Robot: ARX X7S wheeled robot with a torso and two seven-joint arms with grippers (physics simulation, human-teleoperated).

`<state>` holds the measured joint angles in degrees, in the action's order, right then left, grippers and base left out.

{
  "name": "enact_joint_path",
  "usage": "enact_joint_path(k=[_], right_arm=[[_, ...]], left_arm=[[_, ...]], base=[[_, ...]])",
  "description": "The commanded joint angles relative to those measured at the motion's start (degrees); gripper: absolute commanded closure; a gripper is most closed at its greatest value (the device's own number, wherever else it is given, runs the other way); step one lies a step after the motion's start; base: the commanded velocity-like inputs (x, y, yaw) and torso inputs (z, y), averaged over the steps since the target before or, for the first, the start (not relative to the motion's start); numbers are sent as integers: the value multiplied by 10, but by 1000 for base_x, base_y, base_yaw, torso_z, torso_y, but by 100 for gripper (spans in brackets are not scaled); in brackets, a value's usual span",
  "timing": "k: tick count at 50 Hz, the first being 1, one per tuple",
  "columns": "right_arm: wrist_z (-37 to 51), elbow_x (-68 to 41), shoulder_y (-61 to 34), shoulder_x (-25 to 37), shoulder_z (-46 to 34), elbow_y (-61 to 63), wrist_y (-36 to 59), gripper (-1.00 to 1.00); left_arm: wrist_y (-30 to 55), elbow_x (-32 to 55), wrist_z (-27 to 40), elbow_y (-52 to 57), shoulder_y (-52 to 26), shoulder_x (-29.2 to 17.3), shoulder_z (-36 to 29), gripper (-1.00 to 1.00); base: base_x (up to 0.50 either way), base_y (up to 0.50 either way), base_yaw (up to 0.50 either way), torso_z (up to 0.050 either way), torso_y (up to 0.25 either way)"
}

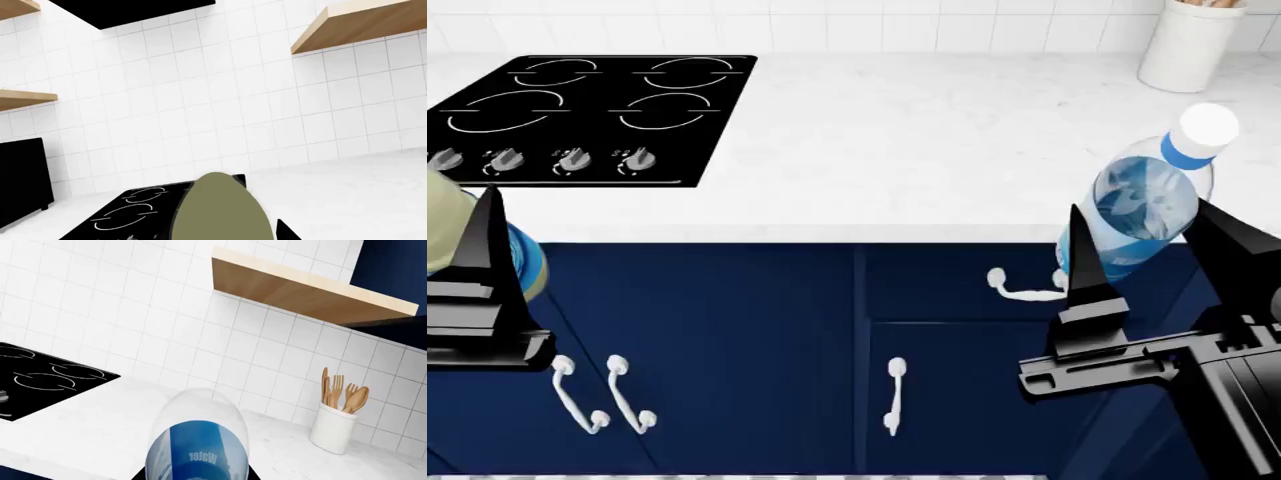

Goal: Move the drinks to the dining counter.

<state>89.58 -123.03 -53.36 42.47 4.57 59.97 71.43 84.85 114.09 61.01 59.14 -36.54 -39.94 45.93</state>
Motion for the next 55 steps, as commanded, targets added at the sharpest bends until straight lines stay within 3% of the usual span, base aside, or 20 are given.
enact_joint_path(k=[1,55], right_arm=[[1,5,-1,0,5,-1,6,100],[-1,9,12,1,17,-2,14,100]], left_arm=[[13,6,1,0,-3,11,16,100],[35,18,15,1,-19,25,10,100]], base=[[-500,168,0,0,0],[-500,175,0,1,0]])
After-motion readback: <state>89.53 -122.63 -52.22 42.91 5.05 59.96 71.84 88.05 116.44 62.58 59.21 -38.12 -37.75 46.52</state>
